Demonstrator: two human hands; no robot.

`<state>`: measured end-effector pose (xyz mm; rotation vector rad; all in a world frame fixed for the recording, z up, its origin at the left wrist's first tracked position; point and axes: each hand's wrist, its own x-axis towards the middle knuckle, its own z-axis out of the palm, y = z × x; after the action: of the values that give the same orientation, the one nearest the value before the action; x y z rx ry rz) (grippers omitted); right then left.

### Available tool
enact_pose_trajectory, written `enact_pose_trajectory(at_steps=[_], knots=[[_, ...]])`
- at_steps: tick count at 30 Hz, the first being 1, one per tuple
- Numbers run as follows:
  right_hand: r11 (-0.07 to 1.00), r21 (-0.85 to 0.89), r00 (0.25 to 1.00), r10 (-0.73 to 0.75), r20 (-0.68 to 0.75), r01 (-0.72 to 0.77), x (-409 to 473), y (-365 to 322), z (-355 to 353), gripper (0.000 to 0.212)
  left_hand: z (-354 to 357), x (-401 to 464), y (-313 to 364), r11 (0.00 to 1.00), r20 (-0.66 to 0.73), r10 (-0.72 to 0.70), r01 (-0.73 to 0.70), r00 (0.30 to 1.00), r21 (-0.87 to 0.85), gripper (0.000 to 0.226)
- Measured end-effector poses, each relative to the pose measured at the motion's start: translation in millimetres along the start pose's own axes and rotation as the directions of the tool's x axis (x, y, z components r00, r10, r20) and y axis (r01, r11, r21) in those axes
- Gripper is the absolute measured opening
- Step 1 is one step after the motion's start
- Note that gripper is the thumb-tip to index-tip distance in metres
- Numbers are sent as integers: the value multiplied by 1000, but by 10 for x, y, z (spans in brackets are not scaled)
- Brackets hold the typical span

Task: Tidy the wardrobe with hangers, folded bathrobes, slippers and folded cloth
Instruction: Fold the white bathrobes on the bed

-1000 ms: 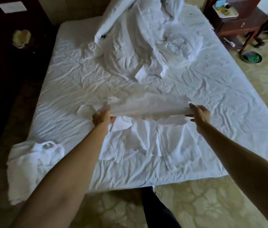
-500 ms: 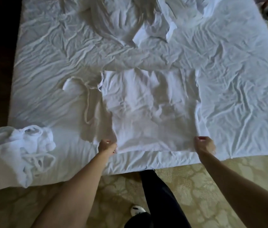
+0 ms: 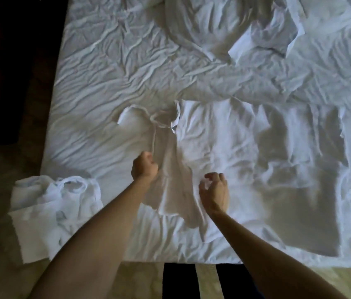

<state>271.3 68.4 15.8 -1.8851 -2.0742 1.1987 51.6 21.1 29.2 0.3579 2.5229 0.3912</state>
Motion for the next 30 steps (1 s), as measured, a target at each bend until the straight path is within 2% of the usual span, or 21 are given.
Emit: enact_pose_trajectory(at_steps=[4, 6, 8, 10, 12, 13, 15, 16, 18, 19, 21, 23, 25, 27, 28, 29, 30], knots=[[995, 29, 994, -94, 49, 92, 153, -433, 580, 22, -91, 805, 186, 978, -40, 191, -186, 981, 95, 43], [982, 1, 979, -189, 74, 189, 321, -667, 847, 24, -93, 1175, 291, 913, -26, 356, -342, 934, 221, 55], [955, -38, 955, -294, 28, 295, 520, -897, 1077, 31, -57, 1521, 378, 756, 14, 567, -527, 824, 389, 69], [904, -128, 910, -414, -34, 407, 727, -1085, 1289, 47, -8, 1857, 435, 526, 73, 757, -671, 649, 522, 70], [836, -258, 861, -508, -29, 485, 921, -1249, 1468, 70, 47, 2141, 410, 308, 185, 850, -751, 493, 584, 63], [800, -322, 843, -538, -13, 506, 1010, -1334, 1534, 82, 44, 2232, 367, 252, 245, 846, -759, 474, 600, 59], [721, -453, 817, -576, 31, 525, 1182, -1445, 1664, 105, 23, 2367, 242, 182, 317, 830, -761, 458, 622, 48], [697, -498, 822, -566, 59, 515, 1256, -1488, 1717, 113, 12, 2433, 175, 174, 306, 849, -776, 430, 606, 45], [717, -535, 879, -464, 111, 446, 1371, -1547, 1818, 119, -31, 2480, 97, 184, 271, 878, -802, 394, 568, 45], [737, -545, 908, -397, 130, 400, 1400, -1579, 1872, 114, -65, 2499, 68, 193, 266, 880, -809, 393, 556, 41], [773, -527, 930, -349, 114, 354, 1414, -1648, 1937, 81, -137, 2517, 26, 255, 247, 870, -818, 427, 515, 23], [849, -410, 940, -333, 72, 333, 1423, -1723, 1868, 43, -246, 2438, 30, 291, 200, 888, -845, 413, 449, 15], [940, -200, 960, -279, 11, 275, 1396, -1733, 1627, 24, -366, 2194, 110, 250, 107, 947, -903, 304, 350, 13], [967, 143, 978, -205, -42, 209, 1330, -1637, 1241, 11, -481, 1809, 348, 183, 11, 981, -941, 194, 283, 12], [920, 365, 989, -148, -22, 146, 1274, -1552, 1009, 9, -503, 1591, 525, 181, -10, 983, -953, 184, 241, 12], [825, 564, 995, -87, 39, 50, 1235, -1435, 786, 10, -501, 1361, 732, 214, 2, 976, -960, 218, 182, 15], [717, 694, 991, -37, 127, -62, 1196, -1309, 563, 14, -464, 1144, 945, 275, 42, 959, -955, 281, 113, 20]])
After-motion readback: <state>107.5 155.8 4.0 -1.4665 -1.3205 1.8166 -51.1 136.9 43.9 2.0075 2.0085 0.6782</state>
